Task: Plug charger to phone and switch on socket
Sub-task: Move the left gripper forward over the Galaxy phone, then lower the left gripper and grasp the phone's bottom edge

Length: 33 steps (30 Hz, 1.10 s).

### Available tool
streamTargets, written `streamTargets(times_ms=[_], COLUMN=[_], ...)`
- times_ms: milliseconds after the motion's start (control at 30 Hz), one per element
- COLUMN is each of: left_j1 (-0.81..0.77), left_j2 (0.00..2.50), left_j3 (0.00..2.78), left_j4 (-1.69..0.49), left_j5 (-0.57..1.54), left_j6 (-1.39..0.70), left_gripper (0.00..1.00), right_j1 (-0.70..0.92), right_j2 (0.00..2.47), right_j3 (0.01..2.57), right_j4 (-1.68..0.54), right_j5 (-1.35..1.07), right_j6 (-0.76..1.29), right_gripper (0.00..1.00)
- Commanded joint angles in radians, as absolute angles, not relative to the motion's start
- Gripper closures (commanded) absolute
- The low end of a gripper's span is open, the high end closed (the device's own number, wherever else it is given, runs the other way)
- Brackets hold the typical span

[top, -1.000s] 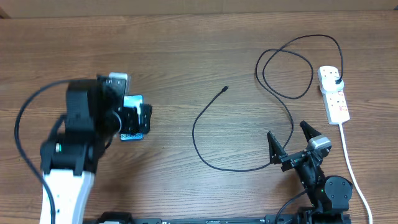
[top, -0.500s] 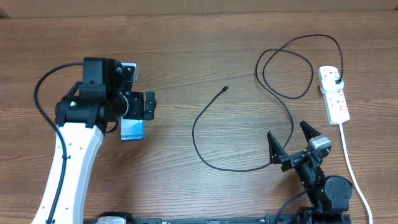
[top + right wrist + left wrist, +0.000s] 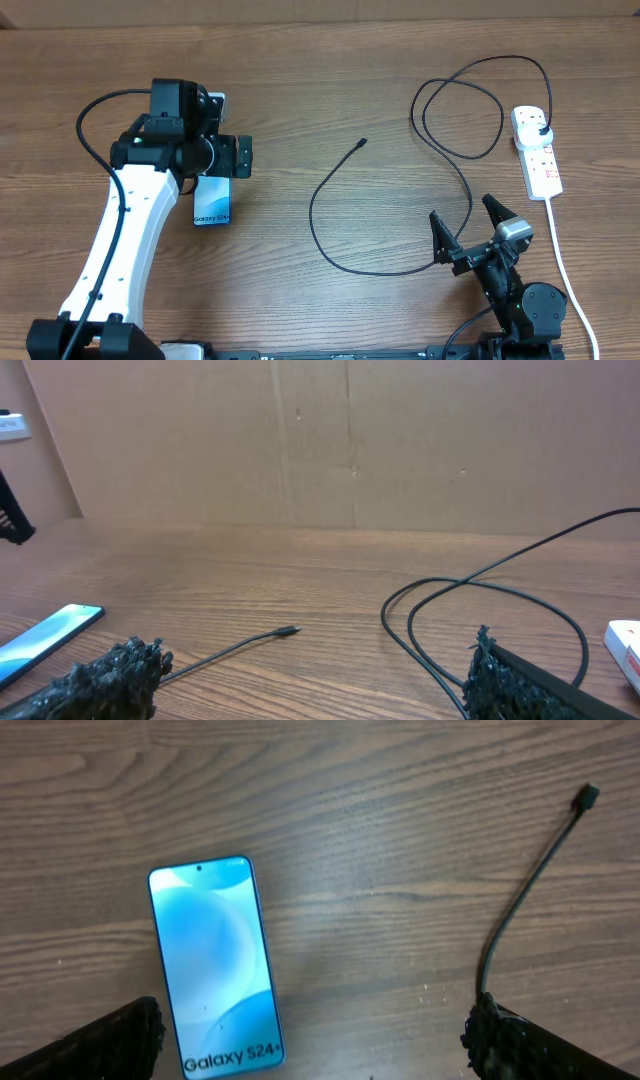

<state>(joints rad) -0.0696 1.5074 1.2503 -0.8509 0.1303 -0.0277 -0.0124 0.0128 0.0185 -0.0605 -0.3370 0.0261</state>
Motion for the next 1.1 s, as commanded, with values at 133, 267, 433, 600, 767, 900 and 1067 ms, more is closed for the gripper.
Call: streamTargets(times_ms=[133,267,433,600,767,900,1067], left_j1=[-0.058,-0.058,-0.037,0.038,0.082,0.078,0.076], left_j2=[1.524,1.527,1.542,1.599,1.697,1.769,1.840], left_j3=[1.274,1.274,1.274,1.274,1.274,1.274,1.274], left_j4=[-0.820,-0.815,-0.819,-0.842,-0.852,-0.852,-0.852], left_j5=[0.087,0.032,-0.055,-0.052,-0.002,-0.001,-0.001], left_j6=[-0.037,-0.038,-0.101,-0.163,-0.191,-0.191,-0.191], left_gripper=[0.01,0.01,0.04,0.05,0.04,0.01,0.00], right_j1=[-0.007,-0.007,-0.007,-0.007,-0.007,-0.007,-0.007], right_j2=[0.003,0.003,0.003,0.003,0.003,0.003,0.003], right_j3=[0.008,0.008,0.008,0.008,0.008,0.008,0.008], right_j4=[-0.055,-0.055,-0.055,-0.055,-0.055,-0.055,-0.055], right_j5=[-0.341,-0.341,-0.341,-0.341,-0.341,-0.341,-0.341], right_j6=[0.030,0.030,0.030,0.030,0.030,0.030,0.030], right_gripper=[0.00,0.00,0.00,0.00,0.00,0.00,0.00])
